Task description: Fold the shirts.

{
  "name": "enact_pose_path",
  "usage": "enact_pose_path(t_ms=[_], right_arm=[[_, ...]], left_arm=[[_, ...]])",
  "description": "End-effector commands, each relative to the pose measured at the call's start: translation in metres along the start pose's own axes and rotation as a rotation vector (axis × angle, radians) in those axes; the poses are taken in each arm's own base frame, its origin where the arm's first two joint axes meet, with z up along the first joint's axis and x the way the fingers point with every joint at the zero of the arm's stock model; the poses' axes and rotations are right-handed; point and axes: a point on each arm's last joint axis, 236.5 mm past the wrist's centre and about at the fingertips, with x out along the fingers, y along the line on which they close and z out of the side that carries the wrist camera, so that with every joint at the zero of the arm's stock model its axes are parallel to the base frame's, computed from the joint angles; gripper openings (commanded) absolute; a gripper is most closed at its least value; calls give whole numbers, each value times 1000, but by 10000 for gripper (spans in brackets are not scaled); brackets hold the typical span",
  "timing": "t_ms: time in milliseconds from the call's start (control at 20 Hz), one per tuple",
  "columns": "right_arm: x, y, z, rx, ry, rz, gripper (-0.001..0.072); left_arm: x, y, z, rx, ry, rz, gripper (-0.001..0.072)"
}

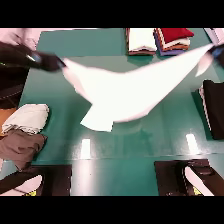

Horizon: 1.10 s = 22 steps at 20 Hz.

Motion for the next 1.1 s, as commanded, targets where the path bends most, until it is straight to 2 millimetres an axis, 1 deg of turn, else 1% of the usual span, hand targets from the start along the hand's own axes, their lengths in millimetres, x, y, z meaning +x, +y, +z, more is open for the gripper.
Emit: enact_pose_path(t_ms=[0, 50, 150, 200, 250, 300, 350, 400, 450, 500, 550, 600, 650, 700, 750, 850, 900, 1000, 1050], right_arm=[[-86, 15, 79, -132, -254, -85, 15], [-107, 16, 91, -158, -299, -116, 15], [-142, 16, 105, -195, -365, -178, 15], [-156, 16, 110, -207, -387, -202, 14], [-163, 14, 112, -209, -393, -225, 14], [-169, 11, 113, -203, -391, -242, 14], [-170, 8, 113, -201, -374, -257, 14], [-167, 6, 112, -195, -352, -261, 14], [-161, 4, 111, -192, -325, -258, 14], [-152, 0, 108, -187, -294, -255, 14], [-141, -4, 105, -180, -262, -251, 13], [-125, -8, 100, -169, -226, -240, 14], [-105, -16, 92, -154, -177, -236, 14], [-82, -25, 80, -136, -111, -230, 14], [-58, -33, 66, -117, -40, -223, 13], [-3, -52, 34, -76, 116, -204, 14], [28, -61, 16, -60, 197, -190, 14], [88, -73, -25, -34, 345, -163, 13], [118, -79, -44, -22, 400, -150, 14]], left_arm=[[-176, -61, 86, 193, -446, 158, 24], [-220, -81, 93, 241, -545, 179, 24], [-293, -117, 95, 287, -717, 199, 24], [-320, -129, 92, 297, -774, 209, 23], [-343, -138, 88, 307, -826, 225, 23], [-361, -142, 85, 305, -865, 242, 23], [-372, -143, 82, 305, -887, 261, 23], [-376, -142, 81, 306, -893, 275, 23], [-375, -139, 81, 296, -886, 285, 23], [-368, -134, 81, 285, -861, 291, 23], [-355, -125, 82, 273, -822, 296, 23], [-338, -115, 82, 258, -774, 302, 23], [-312, -98, 81, 234, -701, 311, 23], [-280, -80, 79, 205, -614, 311, 23], [-240, -58, 72, 169, -503, 310, 23], [-155, -13, 50, 87, -279, 301, 24], [-114, 10, 35, 47, -175, 297, 25], [-29, 57, -6, -13, 27, 290, 25], [5, 76, -25, -41, 99, 288, 25]])
